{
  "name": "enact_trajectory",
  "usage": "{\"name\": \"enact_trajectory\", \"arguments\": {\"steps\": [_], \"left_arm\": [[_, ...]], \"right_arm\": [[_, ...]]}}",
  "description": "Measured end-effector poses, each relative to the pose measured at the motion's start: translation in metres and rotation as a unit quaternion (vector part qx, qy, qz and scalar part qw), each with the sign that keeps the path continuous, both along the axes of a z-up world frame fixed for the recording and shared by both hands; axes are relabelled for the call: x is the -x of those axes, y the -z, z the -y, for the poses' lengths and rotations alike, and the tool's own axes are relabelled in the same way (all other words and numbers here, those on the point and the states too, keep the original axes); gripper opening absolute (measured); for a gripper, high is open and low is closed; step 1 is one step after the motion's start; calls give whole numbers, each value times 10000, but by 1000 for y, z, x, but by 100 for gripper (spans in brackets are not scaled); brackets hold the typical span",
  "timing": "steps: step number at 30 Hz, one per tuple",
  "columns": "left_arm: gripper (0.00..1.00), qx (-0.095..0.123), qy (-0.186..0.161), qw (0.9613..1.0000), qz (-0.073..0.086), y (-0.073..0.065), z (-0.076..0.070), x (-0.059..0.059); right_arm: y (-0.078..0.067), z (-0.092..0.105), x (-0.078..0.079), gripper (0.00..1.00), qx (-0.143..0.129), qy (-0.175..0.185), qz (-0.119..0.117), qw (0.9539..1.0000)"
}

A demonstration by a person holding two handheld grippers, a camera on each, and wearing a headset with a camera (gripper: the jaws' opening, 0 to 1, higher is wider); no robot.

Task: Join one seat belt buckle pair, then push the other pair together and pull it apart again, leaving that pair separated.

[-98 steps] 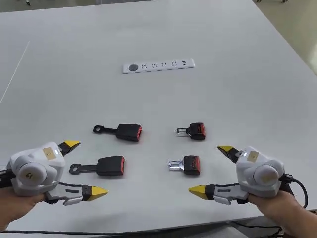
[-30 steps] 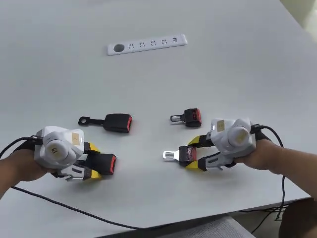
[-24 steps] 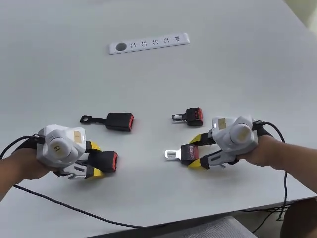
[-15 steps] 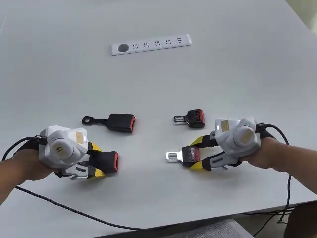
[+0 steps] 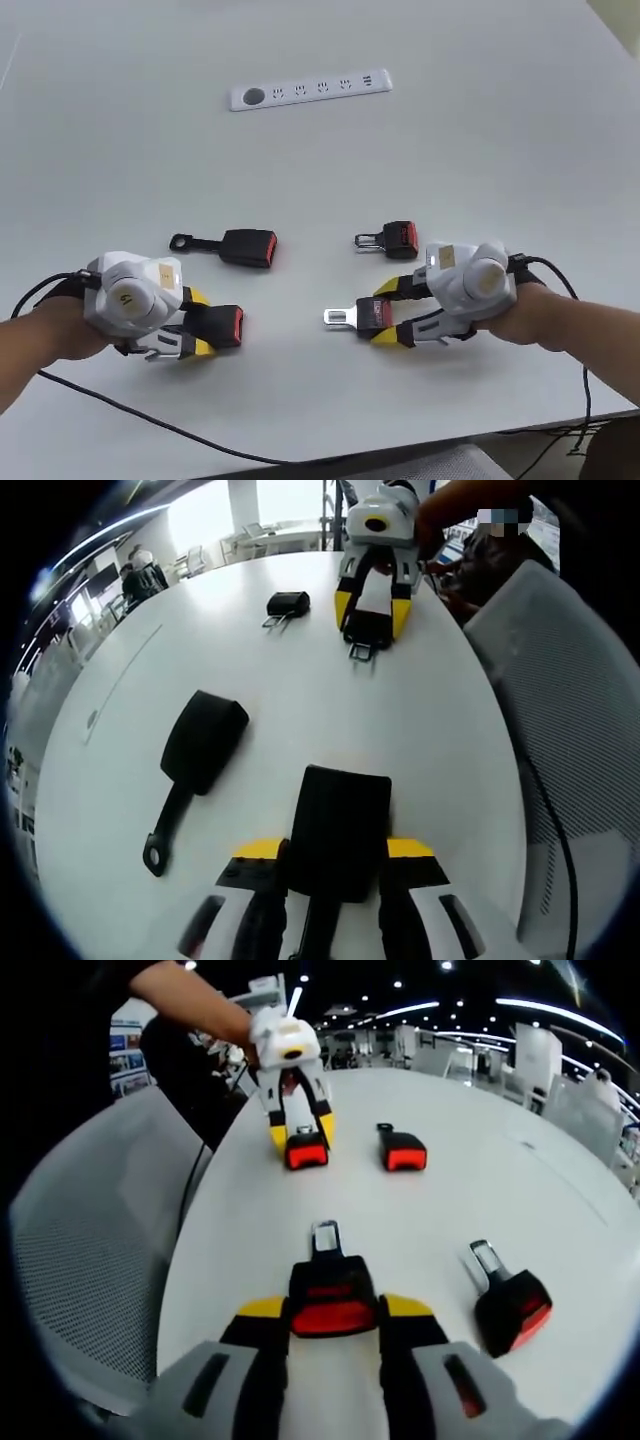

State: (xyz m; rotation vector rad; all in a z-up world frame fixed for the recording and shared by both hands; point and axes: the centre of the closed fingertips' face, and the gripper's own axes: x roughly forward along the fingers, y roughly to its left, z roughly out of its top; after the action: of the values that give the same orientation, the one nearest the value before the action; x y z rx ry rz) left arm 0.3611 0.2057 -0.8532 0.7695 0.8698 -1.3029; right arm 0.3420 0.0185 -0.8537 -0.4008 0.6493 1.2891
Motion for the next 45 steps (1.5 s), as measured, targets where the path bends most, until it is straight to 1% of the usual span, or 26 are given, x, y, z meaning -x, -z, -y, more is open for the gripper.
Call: {"name": "enact_trajectory", "arguments": {"steps": [6,10,11,15,18,26,28,33,38,44,45], "left_arm": [[36,-90,61,9999,-30,0,-1,0],[36,-141,106,9998,-36,1,-1,0],[36,-147,116,9998,-39,0,-1,0],[36,-180,170,9997,-64,-1,0,2],[36,-216,171,9996,-89,-1,1,2],[36,-272,218,9994,-92,-1,-1,1],[36,-290,229,9993,-93,0,-1,1],[36,-347,288,9989,-102,0,-1,2],[36,-422,368,9984,-96,2,-2,1],[36,-412,334,9986,-89,3,-4,0],[36,-421,337,9985,-91,3,-4,0]], "right_arm": [[0,-18,-1,34,-140,48,-31,9999],[-1,-34,-2,34,-289,-24,16,9996],[0,-36,-2,34,-270,13,-27,9996],[2,-49,-4,34,-315,-8,-5,9995],[1,-59,-4,34,-380,11,8,9993],[1,-83,-4,34,-523,-25,1,9986],[0,-90,-3,34,-586,-76,6,9983],[0,-109,-5,34,-663,-64,52,9978],[-1,-110,-5,34,-709,-84,62,9974],[-2,-120,-6,34,-794,13,25,9968],[-2,-122,-5,35,-789,5,57,9969]]}}
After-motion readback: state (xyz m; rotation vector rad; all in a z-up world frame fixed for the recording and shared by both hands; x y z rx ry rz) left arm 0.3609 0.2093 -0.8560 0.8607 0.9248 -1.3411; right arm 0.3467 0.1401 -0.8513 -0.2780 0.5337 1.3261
